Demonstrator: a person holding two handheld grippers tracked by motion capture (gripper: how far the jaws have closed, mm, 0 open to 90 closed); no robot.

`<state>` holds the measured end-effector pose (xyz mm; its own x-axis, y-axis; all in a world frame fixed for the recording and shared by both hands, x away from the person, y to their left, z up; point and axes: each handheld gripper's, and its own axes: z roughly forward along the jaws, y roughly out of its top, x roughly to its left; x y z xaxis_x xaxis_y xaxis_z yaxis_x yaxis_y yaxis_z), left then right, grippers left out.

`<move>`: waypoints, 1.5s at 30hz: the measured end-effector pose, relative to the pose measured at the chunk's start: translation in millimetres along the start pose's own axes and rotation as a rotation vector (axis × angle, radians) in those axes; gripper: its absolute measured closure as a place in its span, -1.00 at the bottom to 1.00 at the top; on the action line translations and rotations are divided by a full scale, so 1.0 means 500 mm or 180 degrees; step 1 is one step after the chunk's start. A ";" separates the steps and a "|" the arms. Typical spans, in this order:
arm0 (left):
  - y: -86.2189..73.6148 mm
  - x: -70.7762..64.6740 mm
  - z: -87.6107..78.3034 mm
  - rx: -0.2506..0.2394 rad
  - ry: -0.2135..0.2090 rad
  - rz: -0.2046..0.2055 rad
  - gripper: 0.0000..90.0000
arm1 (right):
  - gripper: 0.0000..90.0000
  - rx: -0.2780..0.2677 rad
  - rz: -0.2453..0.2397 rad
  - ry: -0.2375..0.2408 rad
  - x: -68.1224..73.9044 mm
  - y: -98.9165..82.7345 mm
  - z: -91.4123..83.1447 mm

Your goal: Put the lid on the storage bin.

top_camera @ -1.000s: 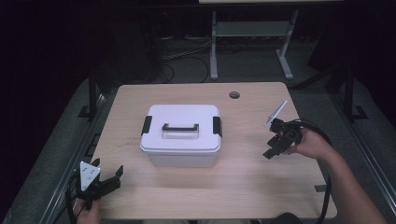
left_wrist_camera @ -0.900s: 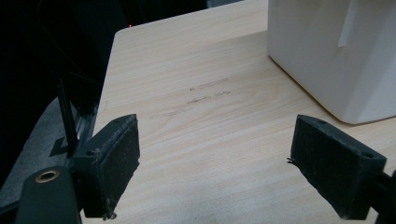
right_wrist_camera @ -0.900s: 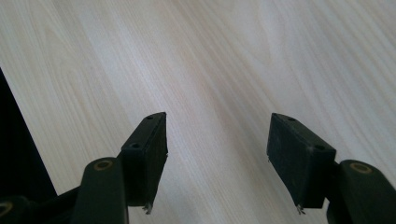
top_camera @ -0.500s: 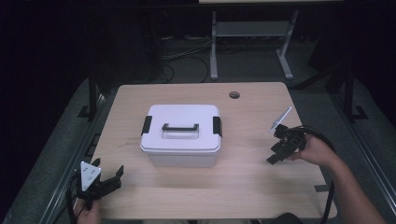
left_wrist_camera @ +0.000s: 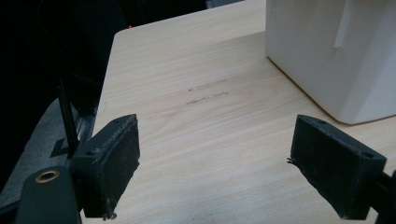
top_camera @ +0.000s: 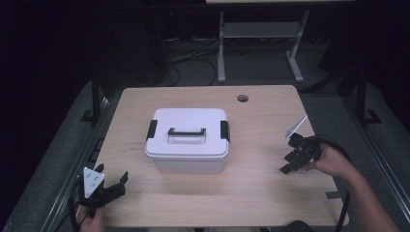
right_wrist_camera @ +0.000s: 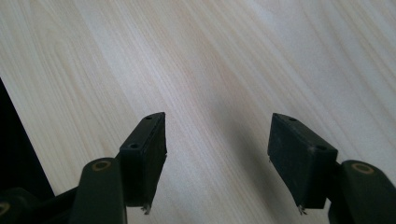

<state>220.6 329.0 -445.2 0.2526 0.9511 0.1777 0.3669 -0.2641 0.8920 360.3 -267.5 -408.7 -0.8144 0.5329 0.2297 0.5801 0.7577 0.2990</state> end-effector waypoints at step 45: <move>0.001 -0.002 -0.002 -0.0009 -0.0001 0.0005 -0.67 | -0.22 -0.0156 0.0055 0.0051 0.023 -0.084 0.015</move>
<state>219.7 328.1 -444.7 0.2535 0.9507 0.1788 0.3641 -0.2651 0.8929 326.6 -290.3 -425.5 -0.8040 0.5394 0.2500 0.5946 0.7287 0.3398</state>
